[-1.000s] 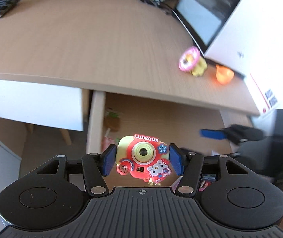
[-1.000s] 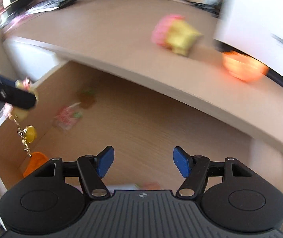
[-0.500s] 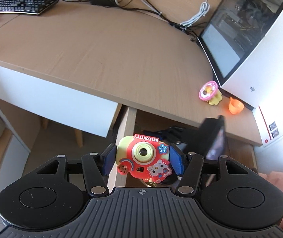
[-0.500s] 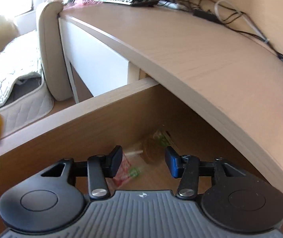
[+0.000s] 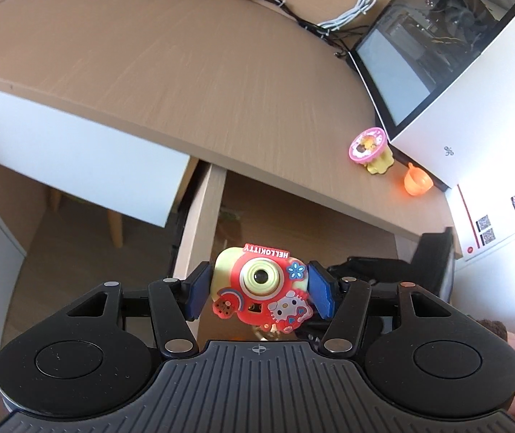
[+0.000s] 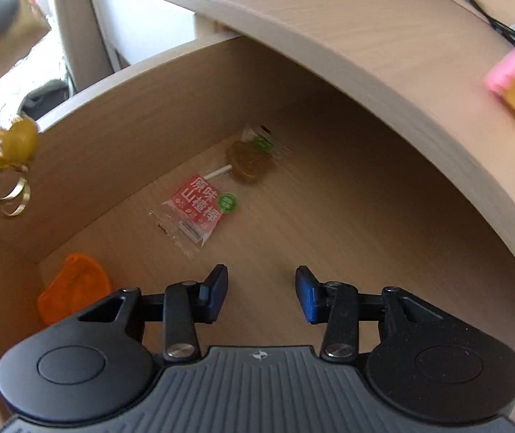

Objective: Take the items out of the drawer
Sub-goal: 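Lift the Hello Kitty keychain with left tool while right tool grasps cookie snack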

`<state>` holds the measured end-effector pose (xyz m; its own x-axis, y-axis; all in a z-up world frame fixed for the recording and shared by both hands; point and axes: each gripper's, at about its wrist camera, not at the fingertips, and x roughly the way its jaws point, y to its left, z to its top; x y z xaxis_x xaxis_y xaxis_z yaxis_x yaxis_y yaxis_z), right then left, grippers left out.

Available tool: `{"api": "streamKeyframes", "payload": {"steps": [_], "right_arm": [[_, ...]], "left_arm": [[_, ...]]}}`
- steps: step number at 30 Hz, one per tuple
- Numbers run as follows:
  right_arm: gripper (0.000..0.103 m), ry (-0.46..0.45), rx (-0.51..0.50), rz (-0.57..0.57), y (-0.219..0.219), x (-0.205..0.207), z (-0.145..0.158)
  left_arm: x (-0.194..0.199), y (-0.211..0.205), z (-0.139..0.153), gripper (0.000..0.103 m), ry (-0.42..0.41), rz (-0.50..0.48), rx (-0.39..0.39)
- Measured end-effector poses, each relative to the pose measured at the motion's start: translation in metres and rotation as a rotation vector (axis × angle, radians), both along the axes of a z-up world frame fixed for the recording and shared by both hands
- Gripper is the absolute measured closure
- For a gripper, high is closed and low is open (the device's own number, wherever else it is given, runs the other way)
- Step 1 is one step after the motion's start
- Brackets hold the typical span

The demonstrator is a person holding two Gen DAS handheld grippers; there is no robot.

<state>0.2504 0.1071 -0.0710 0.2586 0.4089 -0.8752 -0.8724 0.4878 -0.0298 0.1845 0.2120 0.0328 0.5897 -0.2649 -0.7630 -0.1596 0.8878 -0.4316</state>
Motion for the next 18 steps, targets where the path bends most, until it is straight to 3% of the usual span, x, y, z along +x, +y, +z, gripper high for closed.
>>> {"api": "streamKeyframes", "payload": {"steps": [4, 11, 14, 18], "right_arm": [[0.056, -0.018, 0.078, -0.033, 0.011, -0.001, 0.011], [0.055, -0.034, 0.148, -0.096, 0.064, 0.012, -0.01], [0.054, -0.021, 0.123, -0.074, 0.076, 0.014, -0.014], [0.065, -0.033, 0.062, -0.088, 0.067, 0.01, -0.011]], "left_arm": [[-0.008, 0.003, 0.003, 0.041, 0.005, 0.015, 0.007], [-0.02, 0.014, 0.014, 0.041, 0.006, 0.06, 0.041], [-0.022, 0.014, 0.015, 0.041, 0.009, 0.053, 0.048], [-0.021, 0.008, 0.01, 0.041, 0.008, 0.021, 0.039]]}}
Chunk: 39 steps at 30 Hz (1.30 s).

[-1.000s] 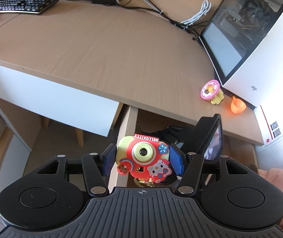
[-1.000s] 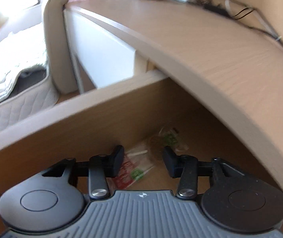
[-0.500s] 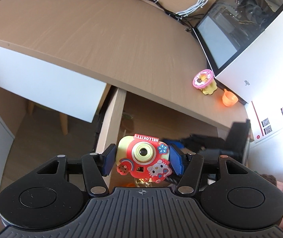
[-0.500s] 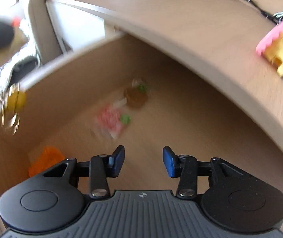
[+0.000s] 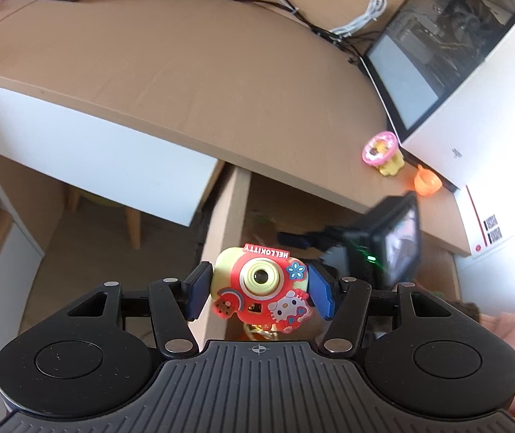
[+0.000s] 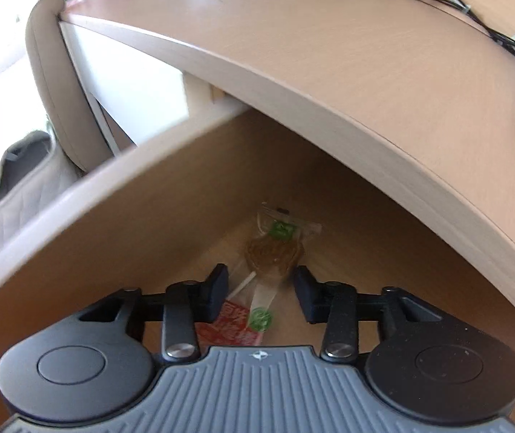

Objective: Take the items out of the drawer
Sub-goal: 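Lift the Hello Kitty keychain with left tool while right tool grasps cookie snack, then set keychain on desktop with left tool while right tool sets snack there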

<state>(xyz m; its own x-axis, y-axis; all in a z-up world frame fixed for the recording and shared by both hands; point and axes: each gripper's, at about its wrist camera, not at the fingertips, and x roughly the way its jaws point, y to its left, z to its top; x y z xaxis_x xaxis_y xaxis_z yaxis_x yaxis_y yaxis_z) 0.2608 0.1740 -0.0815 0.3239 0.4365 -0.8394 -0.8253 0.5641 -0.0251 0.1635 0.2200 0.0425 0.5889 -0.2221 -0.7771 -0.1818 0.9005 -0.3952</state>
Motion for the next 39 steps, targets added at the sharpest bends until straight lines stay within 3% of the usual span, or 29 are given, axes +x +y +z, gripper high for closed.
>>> {"api": "streamKeyframes", "payload": {"steps": [4, 7, 12, 13, 15, 18, 20, 21, 23, 26, 30, 36, 37, 39], "right_arm": [[0.065, 0.038, -0.046, -0.119, -0.042, -0.005, 0.003], [0.072, 0.048, -0.075, -0.179, -0.071, -0.009, 0.013], [0.071, 0.082, -0.118, -0.234, -0.085, -0.003, 0.018], [0.069, 0.078, -0.116, -0.237, -0.082, -0.002, 0.018], [0.046, 0.045, -0.133, -0.217, -0.071, -0.002, 0.015], [0.043, 0.036, -0.168, -0.18, -0.052, 0.002, 0.004], [0.049, 0.061, -0.147, -0.175, -0.047, 0.006, 0.003], [0.066, 0.094, -0.142, -0.173, -0.045, 0.009, 0.004], [0.068, 0.127, -0.151, -0.159, -0.044, 0.007, 0.01], [0.068, 0.068, -0.136, -0.145, -0.054, -0.011, 0.031], [0.069, 0.019, -0.008, -0.273, -0.096, -0.036, 0.081], [0.069, -0.109, 0.124, -0.478, -0.178, -0.066, 0.142], [0.069, -0.128, 0.131, -0.502, -0.199, -0.045, 0.16], [0.069, -0.16, 0.152, -0.558, -0.232, -0.042, 0.177]], "left_arm": [[0.006, -0.011, -0.011, 0.041, 0.037, -0.028, 0.007], [0.01, -0.024, -0.017, 0.041, 0.062, -0.064, 0.04], [0.011, -0.04, -0.013, 0.041, 0.063, -0.114, 0.092], [0.01, -0.043, -0.011, 0.041, 0.058, -0.122, 0.104], [0.007, -0.047, -0.006, 0.041, 0.05, -0.135, 0.125], [0.004, -0.051, 0.001, 0.041, 0.037, -0.146, 0.149], [0.002, -0.053, 0.004, 0.041, 0.032, -0.148, 0.151], [0.001, -0.054, 0.004, 0.041, 0.031, -0.151, 0.15], [0.002, -0.056, 0.003, 0.041, 0.03, -0.166, 0.147], [0.004, -0.062, -0.002, 0.041, 0.026, -0.2, 0.143], [0.014, -0.075, -0.006, 0.041, 0.008, -0.264, 0.134], [0.065, -0.087, 0.044, 0.041, -0.188, -0.311, 0.122], [0.078, -0.088, 0.054, 0.041, -0.218, -0.301, 0.134], [0.104, -0.089, 0.067, 0.041, -0.264, -0.282, 0.168]]}}
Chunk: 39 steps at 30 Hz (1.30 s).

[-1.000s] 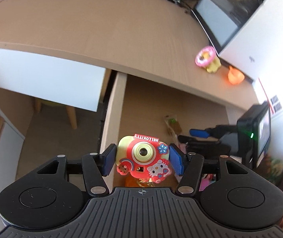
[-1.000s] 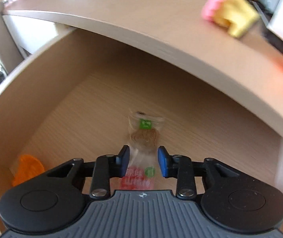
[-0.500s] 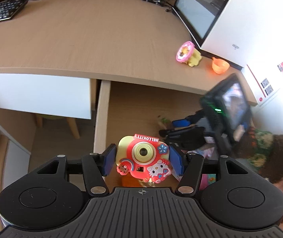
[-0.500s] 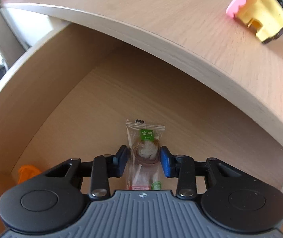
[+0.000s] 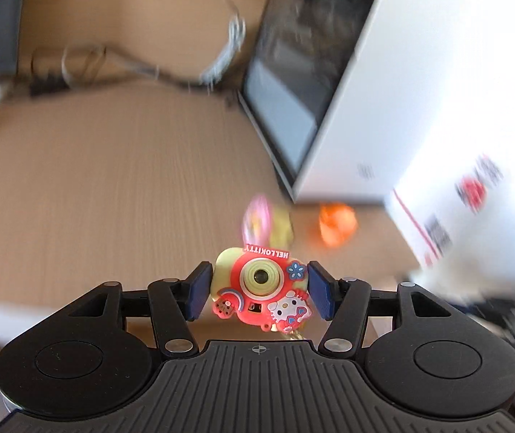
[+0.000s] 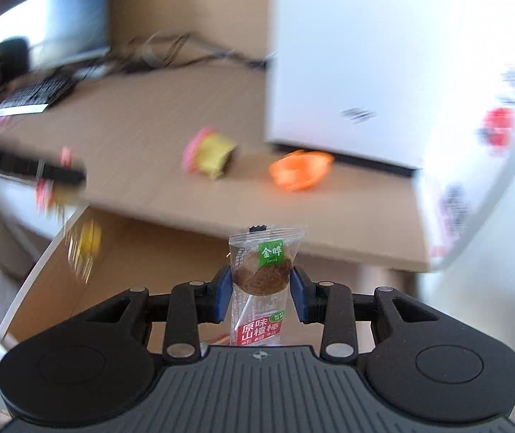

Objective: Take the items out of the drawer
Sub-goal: 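Set keychain on desktop with left tool while right tool sets snack there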

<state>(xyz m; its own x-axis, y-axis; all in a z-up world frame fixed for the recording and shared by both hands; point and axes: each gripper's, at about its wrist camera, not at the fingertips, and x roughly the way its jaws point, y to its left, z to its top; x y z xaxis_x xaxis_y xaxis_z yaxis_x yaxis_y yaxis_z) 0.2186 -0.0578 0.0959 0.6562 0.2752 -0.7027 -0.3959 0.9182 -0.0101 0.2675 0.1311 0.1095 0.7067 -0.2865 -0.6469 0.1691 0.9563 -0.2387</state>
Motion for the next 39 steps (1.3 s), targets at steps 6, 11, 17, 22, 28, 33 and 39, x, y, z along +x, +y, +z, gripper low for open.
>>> {"api": "streamKeyframes", "payload": {"steps": [6, 11, 17, 22, 28, 33, 39], "right_arm": [[0.069, -0.01, 0.038, -0.09, -0.03, 0.006, 0.0], [0.069, 0.021, 0.051, -0.088, -0.03, 0.017, -0.017], [0.069, 0.025, 0.061, -0.099, -0.024, 0.036, -0.03], [0.069, -0.057, 0.051, -0.116, -0.019, 0.059, -0.014], [0.069, -0.157, -0.022, -0.107, 0.003, 0.111, -0.018], [0.059, -0.143, -0.062, -0.097, 0.015, 0.141, -0.034], [0.051, -0.129, -0.011, -0.112, 0.013, 0.124, -0.023]], "left_arm": [[0.079, -0.008, -0.032, 0.041, 0.052, 0.004, 0.057], [0.114, -0.003, -0.089, 0.04, 0.151, -0.011, 0.015], [0.111, 0.01, -0.081, 0.042, 0.052, 0.049, -0.047], [0.083, 0.025, -0.052, 0.042, -0.059, 0.075, -0.033], [0.02, 0.04, -0.041, 0.042, -0.032, 0.026, -0.034], [-0.005, 0.04, -0.062, 0.042, 0.124, -0.055, -0.038], [-0.021, 0.028, -0.092, 0.042, 0.325, -0.231, 0.05]]}}
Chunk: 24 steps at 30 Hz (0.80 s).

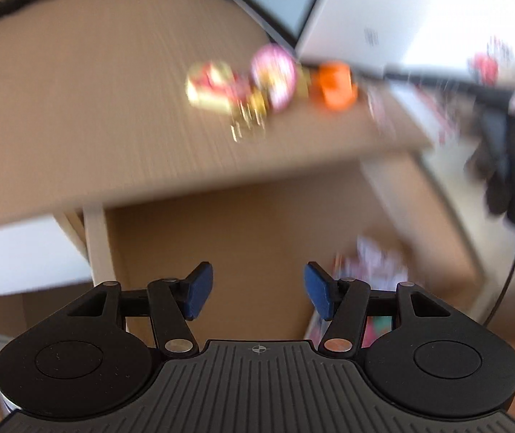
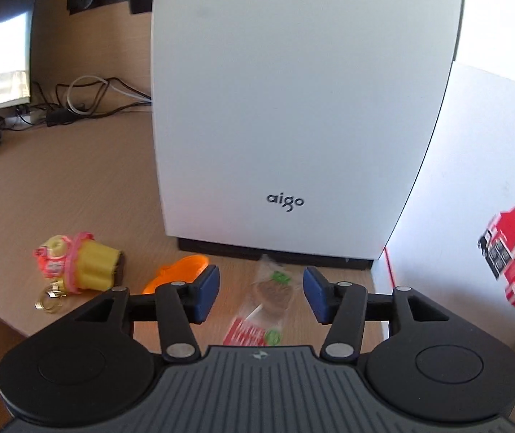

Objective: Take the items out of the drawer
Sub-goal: 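Set keychain on desktop with left tool while right tool sets snack there, then lower the left tool into the drawer and grasp the orange cup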

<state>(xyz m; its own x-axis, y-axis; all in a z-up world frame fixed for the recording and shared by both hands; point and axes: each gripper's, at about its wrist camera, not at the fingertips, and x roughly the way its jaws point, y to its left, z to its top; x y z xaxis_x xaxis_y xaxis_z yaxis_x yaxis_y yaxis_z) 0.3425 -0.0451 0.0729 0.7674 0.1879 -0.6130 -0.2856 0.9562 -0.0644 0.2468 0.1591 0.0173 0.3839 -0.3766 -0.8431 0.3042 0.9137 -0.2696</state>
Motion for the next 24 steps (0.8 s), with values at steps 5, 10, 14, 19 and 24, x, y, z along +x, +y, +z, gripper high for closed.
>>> {"api": "streamKeyframes", "payload": {"steps": [5, 10, 14, 19, 24], "right_arm": [[0.05, 0.093, 0.092, 0.031, -0.008, -0.037, 0.0], [0.047, 0.229, 0.071, 0.083, 0.002, -0.069, -0.035], [0.047, 0.33, 0.045, 0.074, 0.002, -0.076, -0.061], [0.047, 0.349, 0.035, 0.047, -0.004, -0.078, -0.068], [0.047, 0.333, 0.021, 0.015, -0.013, -0.074, -0.067]], "left_arm": [[0.0, 0.002, -0.019, 0.045, 0.132, -0.021, 0.068], [0.004, -0.012, -0.037, 0.045, 0.237, -0.086, 0.165], [0.009, -0.027, -0.05, 0.045, 0.277, -0.17, 0.247], [0.003, -0.046, -0.071, 0.045, 0.326, -0.272, 0.35], [-0.005, -0.043, -0.082, 0.051, 0.378, -0.283, 0.365]]}}
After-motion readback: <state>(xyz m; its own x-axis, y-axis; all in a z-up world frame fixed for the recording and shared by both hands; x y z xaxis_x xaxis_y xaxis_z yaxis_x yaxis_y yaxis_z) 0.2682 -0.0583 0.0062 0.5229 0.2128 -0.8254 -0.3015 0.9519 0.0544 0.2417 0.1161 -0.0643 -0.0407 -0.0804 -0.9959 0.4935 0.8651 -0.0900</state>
